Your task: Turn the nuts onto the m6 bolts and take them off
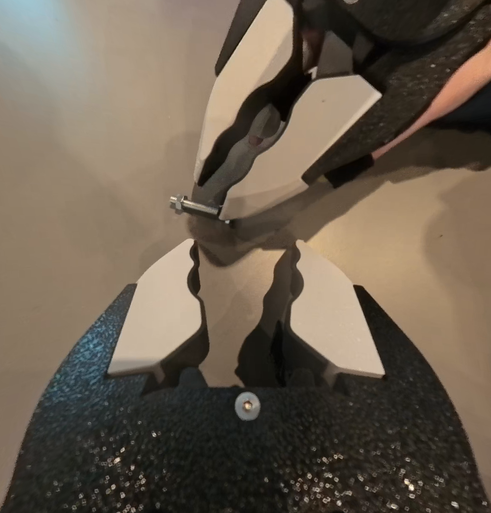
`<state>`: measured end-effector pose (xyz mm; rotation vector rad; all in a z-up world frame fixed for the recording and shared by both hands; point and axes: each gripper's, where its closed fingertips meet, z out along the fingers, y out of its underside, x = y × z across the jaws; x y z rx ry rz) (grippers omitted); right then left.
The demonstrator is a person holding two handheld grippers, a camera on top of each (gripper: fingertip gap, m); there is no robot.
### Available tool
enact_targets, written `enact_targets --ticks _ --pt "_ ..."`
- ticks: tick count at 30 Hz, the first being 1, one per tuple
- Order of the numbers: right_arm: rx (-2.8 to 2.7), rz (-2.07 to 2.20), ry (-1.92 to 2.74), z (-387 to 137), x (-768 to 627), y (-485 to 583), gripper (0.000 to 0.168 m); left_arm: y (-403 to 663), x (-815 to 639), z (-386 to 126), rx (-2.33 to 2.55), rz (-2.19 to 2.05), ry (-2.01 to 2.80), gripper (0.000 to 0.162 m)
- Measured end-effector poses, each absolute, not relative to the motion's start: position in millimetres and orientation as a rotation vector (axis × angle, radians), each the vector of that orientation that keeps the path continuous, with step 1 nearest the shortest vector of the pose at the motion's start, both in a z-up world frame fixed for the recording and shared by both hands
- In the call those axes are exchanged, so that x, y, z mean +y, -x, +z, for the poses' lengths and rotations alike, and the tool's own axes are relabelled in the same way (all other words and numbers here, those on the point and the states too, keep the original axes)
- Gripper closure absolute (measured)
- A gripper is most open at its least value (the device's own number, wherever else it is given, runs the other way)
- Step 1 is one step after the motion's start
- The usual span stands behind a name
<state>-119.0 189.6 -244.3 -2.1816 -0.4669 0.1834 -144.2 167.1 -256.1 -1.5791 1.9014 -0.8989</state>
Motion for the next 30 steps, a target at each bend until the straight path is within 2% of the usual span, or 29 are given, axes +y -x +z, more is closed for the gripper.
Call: enact_targets --ticks 3,6,12,22,30 --pt "-0.352 0.131 2.195 -240.3 194.5 118.7 0.131 144.1 167.6 -256.3 1.899 -0.894 1.580 0.100" --pt "-0.363 0.035 2.253 -245.6 194.8 121.7 0.131 143.9 167.9 -256.3 1.897 -0.893 1.581 0.100" --pt "-0.398 -0.105 2.300 -254.1 197.7 122.6 0.146 143.5 168.4 -256.5 1.898 -0.884 1.577 0.102" --pt "-0.419 -0.183 2.326 -255.6 197.1 111.9 0.161 143.3 168.9 -256.4 1.893 -0.891 1.583 0.103" --pt "-0.474 -0.188 2.285 -254.3 198.2 104.3 0.163 143.1 169.6 -256.5 1.891 -0.885 1.583 0.104"
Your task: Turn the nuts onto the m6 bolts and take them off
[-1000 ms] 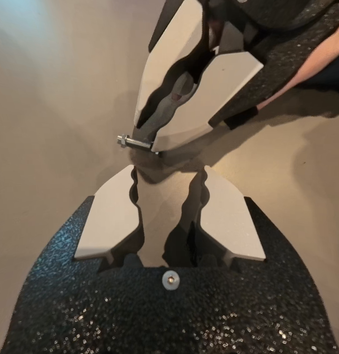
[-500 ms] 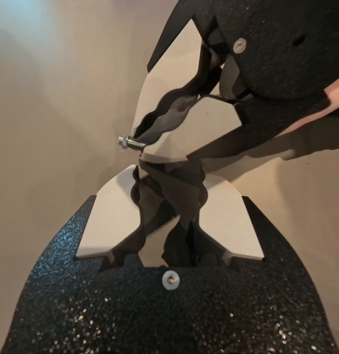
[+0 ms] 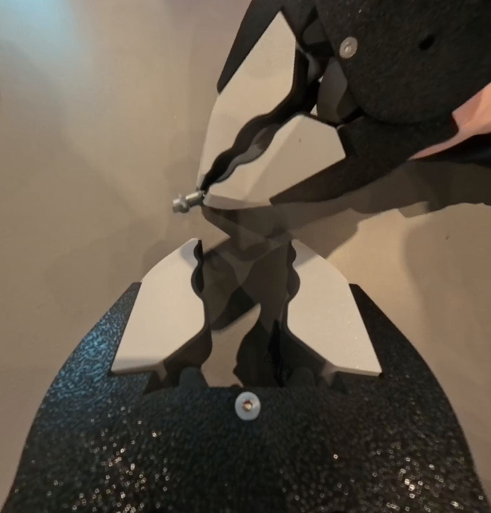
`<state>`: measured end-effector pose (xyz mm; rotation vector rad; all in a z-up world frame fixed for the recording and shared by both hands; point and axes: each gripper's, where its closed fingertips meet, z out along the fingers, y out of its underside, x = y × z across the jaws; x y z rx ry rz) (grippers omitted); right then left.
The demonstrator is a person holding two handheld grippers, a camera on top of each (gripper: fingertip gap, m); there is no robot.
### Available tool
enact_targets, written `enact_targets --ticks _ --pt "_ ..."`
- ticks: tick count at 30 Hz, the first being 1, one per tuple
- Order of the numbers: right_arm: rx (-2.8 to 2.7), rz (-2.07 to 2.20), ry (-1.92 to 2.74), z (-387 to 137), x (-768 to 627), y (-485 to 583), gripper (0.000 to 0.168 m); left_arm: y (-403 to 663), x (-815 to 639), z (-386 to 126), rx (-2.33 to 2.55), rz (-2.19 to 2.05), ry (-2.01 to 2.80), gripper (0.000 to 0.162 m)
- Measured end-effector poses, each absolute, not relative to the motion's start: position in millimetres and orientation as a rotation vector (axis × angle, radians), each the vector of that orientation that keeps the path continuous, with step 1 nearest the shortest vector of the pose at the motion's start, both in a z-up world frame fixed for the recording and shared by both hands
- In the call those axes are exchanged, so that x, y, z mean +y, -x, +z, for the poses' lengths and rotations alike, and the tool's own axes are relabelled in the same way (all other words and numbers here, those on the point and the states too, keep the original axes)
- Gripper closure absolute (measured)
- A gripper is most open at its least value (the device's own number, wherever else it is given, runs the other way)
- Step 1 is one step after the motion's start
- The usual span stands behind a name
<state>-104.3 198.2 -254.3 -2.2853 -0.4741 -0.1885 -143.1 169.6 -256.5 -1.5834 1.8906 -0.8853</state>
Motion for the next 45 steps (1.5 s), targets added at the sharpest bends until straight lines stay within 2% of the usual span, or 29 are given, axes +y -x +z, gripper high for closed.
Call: enact_targets --ticks 8,14,16,19,23,31,40,43,45 --pt "-0.388 -0.234 2.102 -213.0 198.8 78.0 0.163 143.0 169.7 -256.5 1.889 -0.883 1.584 0.105" --pt "-0.152 -0.417 1.845 -105.5 147.2 -7.4 0.163 142.9 169.7 -256.3 1.889 -0.889 1.587 0.105" --pt "0.002 -0.505 1.830 -87.5 111.2 -62.4 0.163 142.9 169.6 -256.3 1.888 -0.891 1.588 0.105" --pt "0.214 -0.604 1.949 -100.5 57.1 -144.7 0.163 142.9 169.6 -256.2 1.888 -0.894 1.589 0.105" --pt "0.297 -0.502 2.214 -158.4 29.8 -211.5 0.164 142.8 169.5 -255.6 1.885 -0.910 1.597 0.105" --pt "0.191 -0.378 2.530 -233.5 45.6 -244.8 0.163 142.8 169.5 -255.3 1.883 -0.920 1.602 0.105" --pt "0.114 -0.443 2.622 -248.7 55.0 -249.5 0.163 142.8 169.5 -255.4 1.883 -0.920 1.603 0.105" --pt "0.128 -0.527 2.560 -230.5 55.1 -253.7 0.163 142.8 169.6 -255.3 1.883 -0.921 1.603 0.105" --pt "0.165 -0.614 2.446 -200.1 56.8 -253.9 0.168 142.8 169.6 -255.3 1.883 -0.923 1.604 0.105"
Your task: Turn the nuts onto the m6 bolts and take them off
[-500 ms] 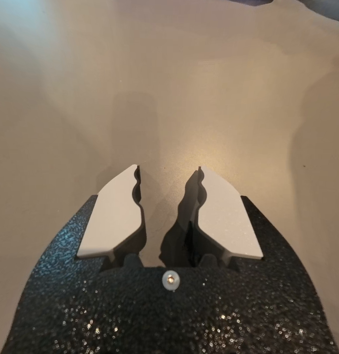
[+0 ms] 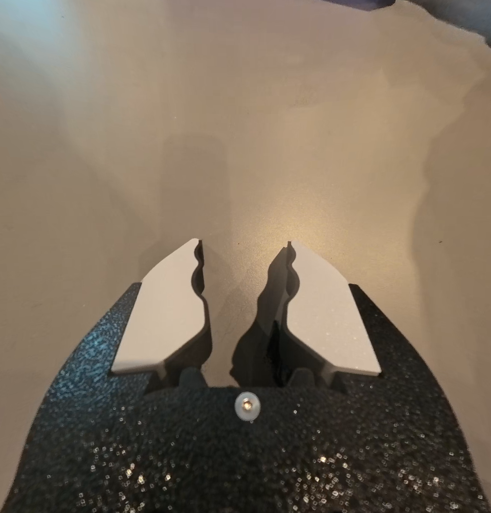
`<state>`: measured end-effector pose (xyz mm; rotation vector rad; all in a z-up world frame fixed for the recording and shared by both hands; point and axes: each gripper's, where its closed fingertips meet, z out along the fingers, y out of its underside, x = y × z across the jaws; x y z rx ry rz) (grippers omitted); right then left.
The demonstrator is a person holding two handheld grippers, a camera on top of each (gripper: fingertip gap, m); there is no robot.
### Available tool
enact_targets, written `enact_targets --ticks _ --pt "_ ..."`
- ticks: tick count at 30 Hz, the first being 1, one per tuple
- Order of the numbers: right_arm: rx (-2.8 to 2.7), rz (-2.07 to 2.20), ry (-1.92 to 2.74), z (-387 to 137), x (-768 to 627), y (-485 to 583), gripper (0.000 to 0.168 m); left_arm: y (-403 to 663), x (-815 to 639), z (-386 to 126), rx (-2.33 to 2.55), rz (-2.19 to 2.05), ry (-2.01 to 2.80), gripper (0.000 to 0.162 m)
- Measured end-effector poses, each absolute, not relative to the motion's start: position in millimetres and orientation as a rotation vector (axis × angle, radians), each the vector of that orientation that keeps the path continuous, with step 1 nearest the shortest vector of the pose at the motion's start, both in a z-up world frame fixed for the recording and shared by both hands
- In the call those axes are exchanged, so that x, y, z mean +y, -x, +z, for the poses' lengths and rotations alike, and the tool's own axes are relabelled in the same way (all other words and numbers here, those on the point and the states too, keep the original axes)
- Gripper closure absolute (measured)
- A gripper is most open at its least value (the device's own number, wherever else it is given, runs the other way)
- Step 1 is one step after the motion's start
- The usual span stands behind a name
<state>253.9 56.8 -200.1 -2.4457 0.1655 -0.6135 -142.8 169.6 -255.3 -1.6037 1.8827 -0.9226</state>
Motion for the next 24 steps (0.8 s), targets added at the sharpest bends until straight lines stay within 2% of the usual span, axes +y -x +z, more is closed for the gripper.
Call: enact_targets --ticks 4,6,8,11,15,19,22,24 --pt "0.140 -0.696 2.154 -114.6 64.6 -213.3 0.168 143.0 169.7 -255.2 1.881 -0.930 1.608 0.105" --pt "0.035 -0.564 1.999 -81.8 81.4 -159.2 0.168 143.0 169.7 -255.2 1.880 -0.931 1.609 0.105" --pt "-0.093 -0.286 1.854 -71.1 105.3 -86.8 0.168 142.9 170.4 -255.1 1.874 -0.934 1.615 0.106" --pt "-0.142 -0.029 1.726 -100.8 139.5 -9.0 0.168 142.8 172.0 -254.8 1.862 -0.936 1.627 0.109" --pt "-0.240 -0.045 1.769 -162.5 169.9 39.1 0.168 142.9 173.5 -256.0 1.860 -0.888 1.612 0.113" --pt "-0.359 -0.151 1.666 -178.1 170.5 65.2 0.168 142.7 174.5 -256.5 1.858 -0.844 1.589 0.114" --pt "-0.393 -0.138 1.626 -171.4 168.6 75.3 0.168 142.8 174.7 -255.7 1.854 -0.818 1.563 0.112" --pt "-0.375 -0.098 1.591 -167.1 167.7 76.0 0.168 143.3 171.9 -255.3 1.870 -0.814 1.533 0.123"
